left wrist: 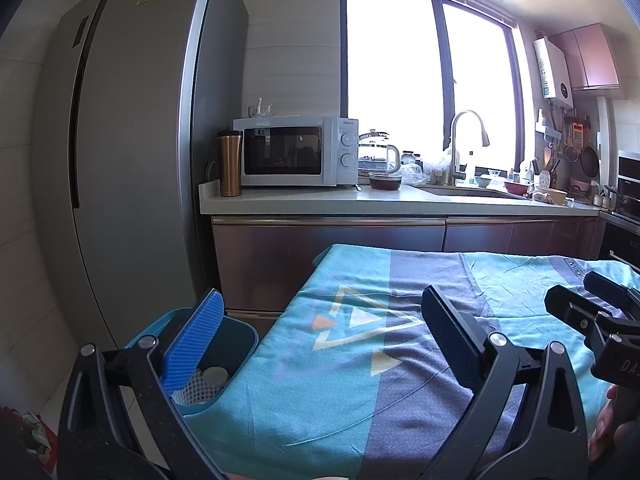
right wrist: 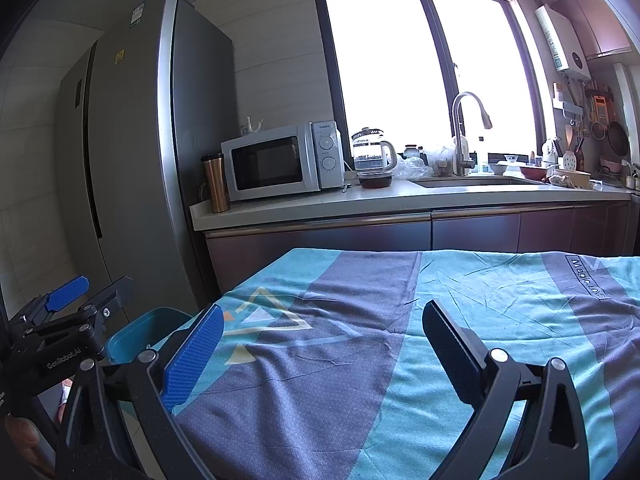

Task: Collect trash

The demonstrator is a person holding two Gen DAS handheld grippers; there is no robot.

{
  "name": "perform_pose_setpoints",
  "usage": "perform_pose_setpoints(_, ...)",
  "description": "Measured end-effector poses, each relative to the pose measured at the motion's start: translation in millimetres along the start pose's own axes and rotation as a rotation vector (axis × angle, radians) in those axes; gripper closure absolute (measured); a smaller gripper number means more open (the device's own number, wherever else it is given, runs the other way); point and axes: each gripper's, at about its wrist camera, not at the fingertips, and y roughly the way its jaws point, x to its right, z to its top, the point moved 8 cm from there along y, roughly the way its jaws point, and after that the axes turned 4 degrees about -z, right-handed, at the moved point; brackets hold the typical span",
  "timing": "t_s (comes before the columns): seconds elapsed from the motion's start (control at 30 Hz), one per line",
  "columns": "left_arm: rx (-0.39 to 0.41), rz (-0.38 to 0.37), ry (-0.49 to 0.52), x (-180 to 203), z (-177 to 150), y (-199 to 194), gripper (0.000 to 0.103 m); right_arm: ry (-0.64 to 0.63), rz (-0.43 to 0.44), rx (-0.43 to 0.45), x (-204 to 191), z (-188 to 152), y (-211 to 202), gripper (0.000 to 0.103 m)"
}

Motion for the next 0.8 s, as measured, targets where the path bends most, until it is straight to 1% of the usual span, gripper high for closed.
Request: perform_pose_setpoints(0.8,-0.005,0.003,-0.001,1.6,-2.6,0.6,0.006,0.001,-0.002,0.003,2.4,1.7,0.5,0.007)
